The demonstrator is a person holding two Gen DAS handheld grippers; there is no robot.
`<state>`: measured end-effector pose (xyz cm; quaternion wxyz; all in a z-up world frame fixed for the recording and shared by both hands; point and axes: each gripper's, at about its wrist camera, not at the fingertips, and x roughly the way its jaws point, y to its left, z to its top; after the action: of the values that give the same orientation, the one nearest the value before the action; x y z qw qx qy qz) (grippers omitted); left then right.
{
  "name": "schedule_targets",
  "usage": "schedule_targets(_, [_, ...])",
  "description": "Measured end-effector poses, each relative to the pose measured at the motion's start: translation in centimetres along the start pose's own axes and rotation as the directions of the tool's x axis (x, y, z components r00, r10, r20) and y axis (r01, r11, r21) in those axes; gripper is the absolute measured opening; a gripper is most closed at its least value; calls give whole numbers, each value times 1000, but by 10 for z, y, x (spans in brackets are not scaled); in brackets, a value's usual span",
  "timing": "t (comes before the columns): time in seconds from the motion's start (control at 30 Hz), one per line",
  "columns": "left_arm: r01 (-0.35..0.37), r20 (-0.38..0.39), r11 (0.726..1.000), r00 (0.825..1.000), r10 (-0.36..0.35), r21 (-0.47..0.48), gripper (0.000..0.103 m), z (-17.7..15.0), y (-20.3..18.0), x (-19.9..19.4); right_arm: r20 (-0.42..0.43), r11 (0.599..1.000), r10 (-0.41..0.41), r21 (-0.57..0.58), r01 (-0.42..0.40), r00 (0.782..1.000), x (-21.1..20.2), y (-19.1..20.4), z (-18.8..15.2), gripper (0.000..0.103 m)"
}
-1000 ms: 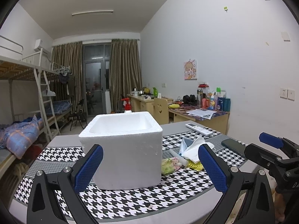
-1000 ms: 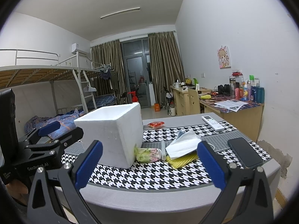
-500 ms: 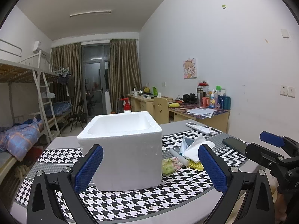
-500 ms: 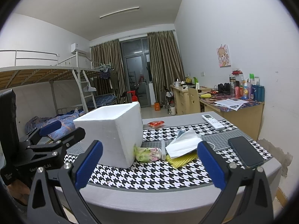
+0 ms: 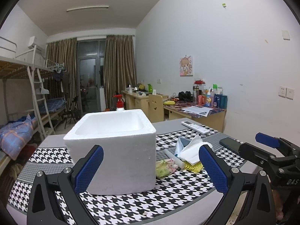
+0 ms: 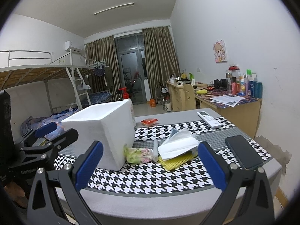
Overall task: Organize soft objects
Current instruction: 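Move the left tool toward the wet wipes pack while the right tool approaches the white tissue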
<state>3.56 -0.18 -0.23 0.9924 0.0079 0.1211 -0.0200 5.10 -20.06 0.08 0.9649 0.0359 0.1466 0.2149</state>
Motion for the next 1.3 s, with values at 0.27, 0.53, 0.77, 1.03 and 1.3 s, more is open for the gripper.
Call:
schedule_targets(0.27, [48,-31,998,998,-47,30,102,1,-14,15,-24,1000,-22,13,22,999,12,-14,2,102])
schedule_targets(0.53, [68,-63,997,996,-65,36,102,3,-23,31,-41,999,-48,20,49,998,18,-25,7,102])
schedule_targets(0.77, [58,-86,998,995,-56,24,102,5,-32,45,-56,997,-67,18,69,996,27,-39,14,102])
schedule_targets(1.03, [58,-126,998,990,-57,11,102,1,-46,63,-84,997,-69,20,71,994,37,-60,17,102])
schedule_targets(1.3, [51,-159,999,986,-52,-9,102,-2,-57,83,-111,997,-73,7,74,991,46,-77,17,102])
